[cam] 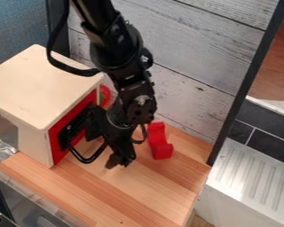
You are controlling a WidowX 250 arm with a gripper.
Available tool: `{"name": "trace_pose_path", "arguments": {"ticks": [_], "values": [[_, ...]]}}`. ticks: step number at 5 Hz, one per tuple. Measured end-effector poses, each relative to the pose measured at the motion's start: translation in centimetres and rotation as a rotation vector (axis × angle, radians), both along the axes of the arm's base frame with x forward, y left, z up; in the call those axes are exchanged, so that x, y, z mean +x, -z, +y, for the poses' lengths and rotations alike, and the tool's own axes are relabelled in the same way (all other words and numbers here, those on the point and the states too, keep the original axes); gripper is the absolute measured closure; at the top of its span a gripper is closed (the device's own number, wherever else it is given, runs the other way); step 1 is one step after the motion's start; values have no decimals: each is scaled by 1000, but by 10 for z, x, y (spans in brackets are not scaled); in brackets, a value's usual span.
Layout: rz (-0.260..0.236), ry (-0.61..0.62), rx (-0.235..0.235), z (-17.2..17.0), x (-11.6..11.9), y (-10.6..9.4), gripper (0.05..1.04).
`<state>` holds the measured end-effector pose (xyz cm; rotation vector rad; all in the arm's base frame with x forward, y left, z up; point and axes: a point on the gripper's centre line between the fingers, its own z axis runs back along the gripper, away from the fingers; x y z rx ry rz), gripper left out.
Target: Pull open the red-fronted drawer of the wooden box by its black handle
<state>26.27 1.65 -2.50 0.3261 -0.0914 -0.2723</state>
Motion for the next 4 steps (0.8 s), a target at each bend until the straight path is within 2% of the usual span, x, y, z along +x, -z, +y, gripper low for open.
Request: {"name": "trace_pose_path", "arguments": {"ticks": [1,2,3,4], "values": [[6,-19,-2,4,2,6,114],[-4,-37,-8,3,5,6,392],[5,-76,-27,-5,7,9,693],[14,-125,-58,-12,8,14,886]]}}
